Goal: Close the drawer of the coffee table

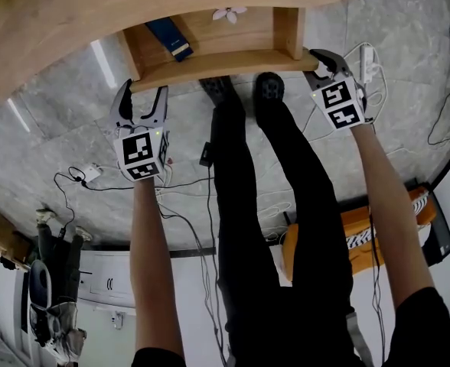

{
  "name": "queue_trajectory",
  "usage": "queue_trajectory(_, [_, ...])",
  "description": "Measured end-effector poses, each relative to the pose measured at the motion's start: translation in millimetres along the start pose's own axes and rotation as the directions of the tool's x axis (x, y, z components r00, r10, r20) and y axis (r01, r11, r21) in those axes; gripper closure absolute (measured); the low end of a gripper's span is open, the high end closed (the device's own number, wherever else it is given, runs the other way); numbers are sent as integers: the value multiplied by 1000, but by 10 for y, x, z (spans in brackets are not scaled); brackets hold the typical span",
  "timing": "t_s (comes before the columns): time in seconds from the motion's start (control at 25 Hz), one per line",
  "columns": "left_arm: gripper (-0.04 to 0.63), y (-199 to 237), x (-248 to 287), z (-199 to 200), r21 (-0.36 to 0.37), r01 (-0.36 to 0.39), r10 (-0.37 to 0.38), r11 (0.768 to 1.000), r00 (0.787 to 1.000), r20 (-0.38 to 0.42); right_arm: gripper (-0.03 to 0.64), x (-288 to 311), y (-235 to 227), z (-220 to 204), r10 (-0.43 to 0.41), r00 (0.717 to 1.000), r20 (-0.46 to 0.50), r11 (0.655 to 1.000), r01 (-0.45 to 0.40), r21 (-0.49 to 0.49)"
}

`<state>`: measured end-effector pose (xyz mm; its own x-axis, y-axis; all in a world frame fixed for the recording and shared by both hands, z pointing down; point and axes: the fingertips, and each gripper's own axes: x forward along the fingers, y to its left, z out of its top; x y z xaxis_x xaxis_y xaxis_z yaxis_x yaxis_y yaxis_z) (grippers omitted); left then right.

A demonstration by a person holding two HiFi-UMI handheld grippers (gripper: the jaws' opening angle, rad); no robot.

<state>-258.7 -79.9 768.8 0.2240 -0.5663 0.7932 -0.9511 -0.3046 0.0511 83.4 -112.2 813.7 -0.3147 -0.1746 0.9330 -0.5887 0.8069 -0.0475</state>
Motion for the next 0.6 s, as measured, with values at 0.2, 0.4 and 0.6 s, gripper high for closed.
queue_trajectory(0.2, [287,0,-30,30,8,5,-4,1000,1000,-8,489,-42,-8,12,-15,1000,2,999,15,36])
queue_trajectory(0.4, [287,20,-190,159,15,5,-5,1000,1000,26,491,-224,29,94,-27,999,32,998,25,66])
queue_trajectory(0.6, [288,42,-204,182,7,1,-1,1000,1000,7,492,-237,25,121,-30,999,17,997,29,70])
